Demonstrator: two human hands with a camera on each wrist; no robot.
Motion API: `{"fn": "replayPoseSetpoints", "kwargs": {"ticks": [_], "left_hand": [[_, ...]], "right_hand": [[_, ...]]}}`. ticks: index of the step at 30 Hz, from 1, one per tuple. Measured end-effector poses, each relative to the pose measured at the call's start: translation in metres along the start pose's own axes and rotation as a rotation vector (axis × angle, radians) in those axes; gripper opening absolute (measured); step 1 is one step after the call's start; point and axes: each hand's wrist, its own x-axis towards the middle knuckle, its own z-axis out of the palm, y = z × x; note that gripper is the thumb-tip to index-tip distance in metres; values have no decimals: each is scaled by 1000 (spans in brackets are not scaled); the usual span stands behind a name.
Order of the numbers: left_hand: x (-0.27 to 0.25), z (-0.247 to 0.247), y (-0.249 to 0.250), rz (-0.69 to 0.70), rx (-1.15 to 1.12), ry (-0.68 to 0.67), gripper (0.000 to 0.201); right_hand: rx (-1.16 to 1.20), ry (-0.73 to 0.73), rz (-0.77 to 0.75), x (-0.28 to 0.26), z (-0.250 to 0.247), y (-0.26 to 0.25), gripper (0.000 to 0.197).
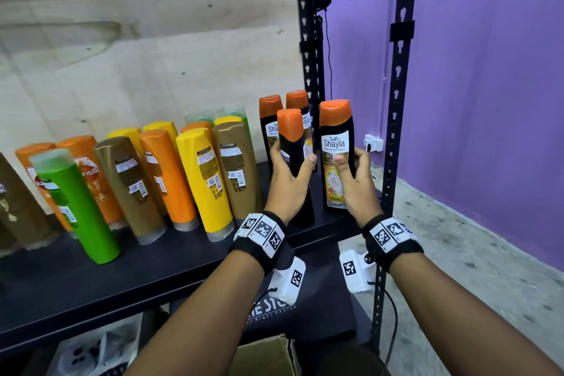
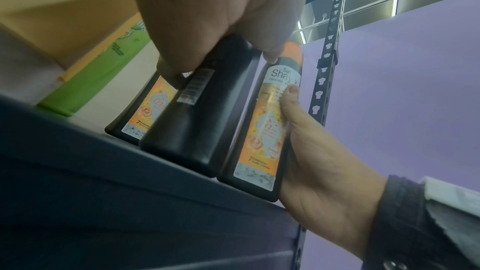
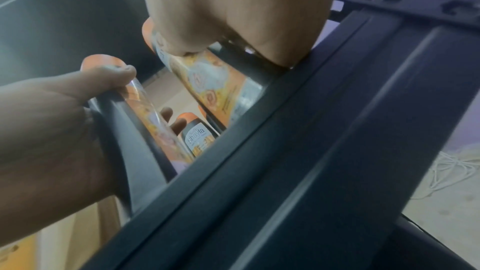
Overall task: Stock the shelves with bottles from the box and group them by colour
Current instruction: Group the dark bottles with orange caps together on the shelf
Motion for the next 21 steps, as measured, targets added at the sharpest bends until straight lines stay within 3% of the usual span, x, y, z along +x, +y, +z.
{"fn": "replayPoseSetpoints", "kwargs": {"ticks": [3, 10, 15, 21], "left_hand": [[0, 1, 0, 11, 5, 18, 69], [1, -1, -3, -18, 3, -2, 73], [-2, -1, -3, -69, -25, -14, 58], [-5, -4, 1, -78, -32, -1, 53]], "right_hand": [[11, -33, 20, 1, 1, 1, 41], [-61, -61, 88, -4, 1, -2, 35], [-64, -83, 129, -6, -1, -2, 25], [-79, -90, 149, -5, -1, 0, 26]]}}
